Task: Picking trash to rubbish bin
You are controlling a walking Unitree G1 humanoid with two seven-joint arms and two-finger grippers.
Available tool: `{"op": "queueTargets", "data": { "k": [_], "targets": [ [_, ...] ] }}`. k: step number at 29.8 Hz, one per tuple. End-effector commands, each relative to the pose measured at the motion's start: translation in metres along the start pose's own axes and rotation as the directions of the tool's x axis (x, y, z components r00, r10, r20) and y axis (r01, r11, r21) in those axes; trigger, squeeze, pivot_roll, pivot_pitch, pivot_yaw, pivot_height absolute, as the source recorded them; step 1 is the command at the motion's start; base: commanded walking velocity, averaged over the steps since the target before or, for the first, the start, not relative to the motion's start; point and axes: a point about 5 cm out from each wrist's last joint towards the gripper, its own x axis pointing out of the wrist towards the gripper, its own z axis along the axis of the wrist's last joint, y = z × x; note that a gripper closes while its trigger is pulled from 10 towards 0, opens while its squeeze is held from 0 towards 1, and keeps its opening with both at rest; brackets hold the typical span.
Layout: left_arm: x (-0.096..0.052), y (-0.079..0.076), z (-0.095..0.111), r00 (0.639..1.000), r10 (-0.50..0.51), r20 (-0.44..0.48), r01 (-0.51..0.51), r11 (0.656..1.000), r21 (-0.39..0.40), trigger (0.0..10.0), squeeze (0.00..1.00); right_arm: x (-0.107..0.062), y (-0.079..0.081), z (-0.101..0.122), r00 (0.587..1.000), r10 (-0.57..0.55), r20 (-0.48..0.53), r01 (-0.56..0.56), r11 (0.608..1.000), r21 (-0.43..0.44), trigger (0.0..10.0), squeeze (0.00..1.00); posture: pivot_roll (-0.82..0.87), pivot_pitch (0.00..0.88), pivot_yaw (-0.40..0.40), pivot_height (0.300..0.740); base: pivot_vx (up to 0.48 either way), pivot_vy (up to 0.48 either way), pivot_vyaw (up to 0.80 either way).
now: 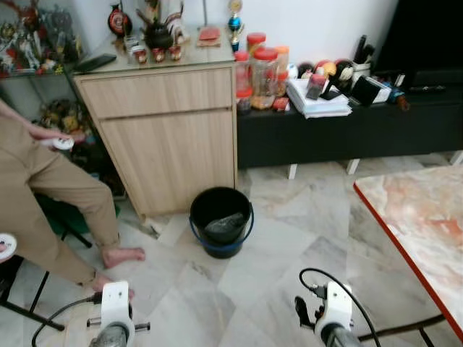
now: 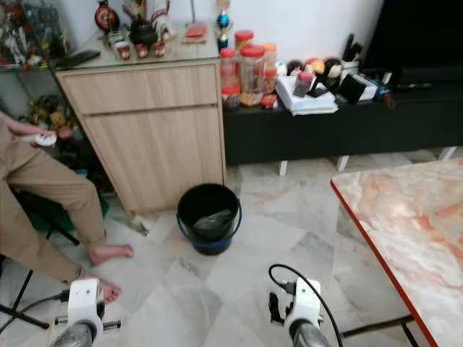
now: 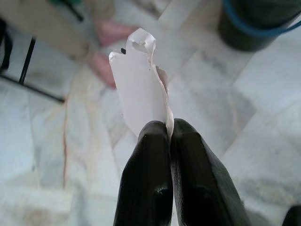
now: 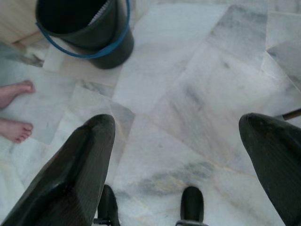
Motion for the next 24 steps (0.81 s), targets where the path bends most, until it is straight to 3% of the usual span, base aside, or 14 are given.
{"op": "queueTargets", "data": {
  "k": [1,8,20,24],
  "targets": [
    [-0.002,0.009,-0.006,0.999,0.032,-0.026,-0.032,0.999,-0.008,10.0,0.00,-0.001,0.001,-0.005,1.000,0.000,-0.024,0.000,1.000,0.001,10.0,0.00,0.05,0.000,0.055,0.740,0.345,0.000,0.00],
    [-0.006,0.017,-0.018,0.997,0.054,-0.058,-0.054,0.999,-0.001,10.0,0.00,-0.002,0.000,-0.010,0.999,-0.004,-0.040,0.004,1.000,0.013,10.0,0.00,0.05,0.000,0.065,0.740,0.349,0.000,0.00],
    [-0.004,0.020,-0.012,0.997,0.058,-0.041,-0.058,0.998,0.006,10.0,0.00,0.000,0.006,-0.005,0.999,0.019,-0.032,-0.019,1.000,-0.017,10.0,0.00,0.06,0.000,0.069,0.740,0.429,0.000,0.00],
    [-0.004,0.019,-0.012,0.998,0.057,-0.039,-0.056,0.998,0.007,10.0,0.00,0.000,0.007,-0.005,0.999,0.027,-0.029,-0.028,0.999,-0.027,10.0,0.00,0.06,0.000,0.068,0.740,0.480,0.000,0.63]
  ]
}}
